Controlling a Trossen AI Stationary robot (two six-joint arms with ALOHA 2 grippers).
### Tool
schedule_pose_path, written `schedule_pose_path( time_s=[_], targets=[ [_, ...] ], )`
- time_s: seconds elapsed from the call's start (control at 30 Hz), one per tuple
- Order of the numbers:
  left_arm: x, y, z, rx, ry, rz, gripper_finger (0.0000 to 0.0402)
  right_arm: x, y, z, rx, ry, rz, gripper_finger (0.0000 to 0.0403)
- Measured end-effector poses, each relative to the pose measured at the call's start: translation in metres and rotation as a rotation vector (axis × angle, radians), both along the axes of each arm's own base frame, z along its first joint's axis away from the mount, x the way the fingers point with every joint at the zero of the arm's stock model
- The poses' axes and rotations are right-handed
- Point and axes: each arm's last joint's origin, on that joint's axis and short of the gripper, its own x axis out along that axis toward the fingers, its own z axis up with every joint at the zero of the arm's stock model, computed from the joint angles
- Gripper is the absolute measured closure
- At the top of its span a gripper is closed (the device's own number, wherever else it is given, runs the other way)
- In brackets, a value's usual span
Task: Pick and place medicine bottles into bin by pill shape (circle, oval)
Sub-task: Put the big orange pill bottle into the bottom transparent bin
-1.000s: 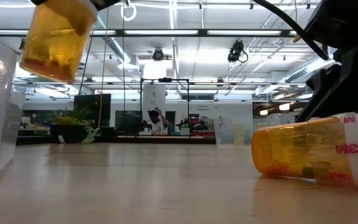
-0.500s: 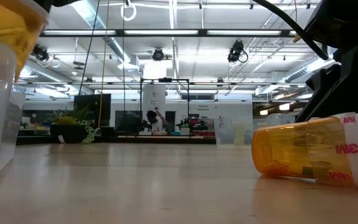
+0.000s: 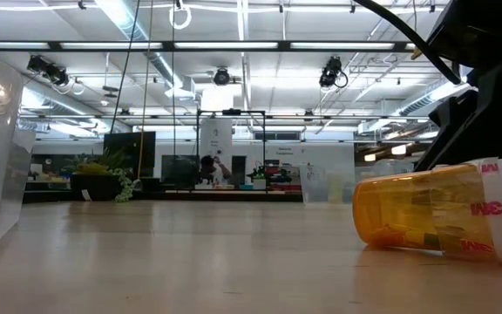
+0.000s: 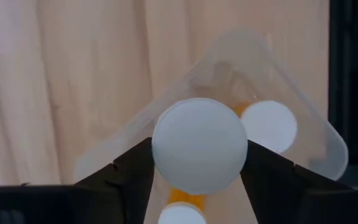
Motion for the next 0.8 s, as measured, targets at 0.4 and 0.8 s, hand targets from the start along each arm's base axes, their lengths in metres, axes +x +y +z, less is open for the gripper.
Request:
schedule_pose_path(
  time_s=[0.4, 0.8],
  targets=[
    [-0.030, -0.006, -0.047, 0.120, -0.019, 0.089, 0.0168, 0.001, 0.001, 0.001, 0.004, -0.016, -0.002, 0.0247],
    [-0.039, 0.008, -0.087, 0.155, -0.058, 0.181, 0.0169, 0.002, 0.001, 0.002, 0.004, -0.026, -0.006, 0.0247]
  ],
)
